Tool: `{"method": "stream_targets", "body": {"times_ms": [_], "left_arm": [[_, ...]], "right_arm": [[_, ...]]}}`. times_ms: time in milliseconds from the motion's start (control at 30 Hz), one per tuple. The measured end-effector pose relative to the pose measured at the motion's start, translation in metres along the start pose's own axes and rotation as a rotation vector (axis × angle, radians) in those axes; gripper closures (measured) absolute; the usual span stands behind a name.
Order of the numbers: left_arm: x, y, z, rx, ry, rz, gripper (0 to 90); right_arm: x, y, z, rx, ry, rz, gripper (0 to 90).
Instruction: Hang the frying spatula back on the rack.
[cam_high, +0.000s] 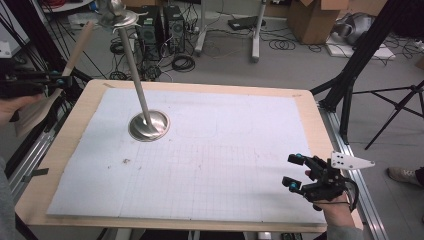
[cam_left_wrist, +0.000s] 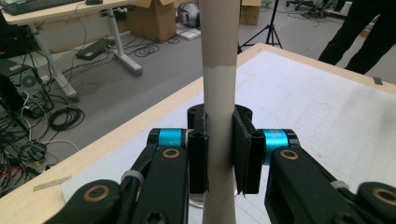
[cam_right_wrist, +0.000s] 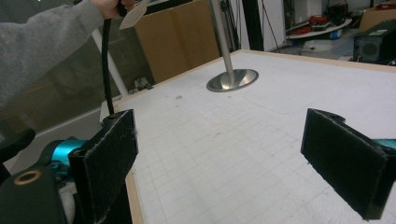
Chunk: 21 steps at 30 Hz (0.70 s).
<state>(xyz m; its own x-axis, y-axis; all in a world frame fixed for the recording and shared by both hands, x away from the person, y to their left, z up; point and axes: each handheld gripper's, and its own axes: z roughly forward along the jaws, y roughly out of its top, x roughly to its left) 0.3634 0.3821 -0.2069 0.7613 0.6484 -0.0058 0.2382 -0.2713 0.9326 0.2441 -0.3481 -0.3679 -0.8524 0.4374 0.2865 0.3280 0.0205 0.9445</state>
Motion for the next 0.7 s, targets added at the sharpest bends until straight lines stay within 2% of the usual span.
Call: {"method": "stream_targets", "body": {"times_ms": [333,700], "left_arm": [[-0.001,-0.002,0.009,0.010,-0.004,0.004,77.7],[-0.006,-0.003,0.028,0.042,0.007,0.012,77.7]], "right_arm": [[0.000,0.000,0.000,0.001,-0.002,0.006,9.7],[0.001,0.000,0.000,0.000,-0.001,0.001,9.7]]}}
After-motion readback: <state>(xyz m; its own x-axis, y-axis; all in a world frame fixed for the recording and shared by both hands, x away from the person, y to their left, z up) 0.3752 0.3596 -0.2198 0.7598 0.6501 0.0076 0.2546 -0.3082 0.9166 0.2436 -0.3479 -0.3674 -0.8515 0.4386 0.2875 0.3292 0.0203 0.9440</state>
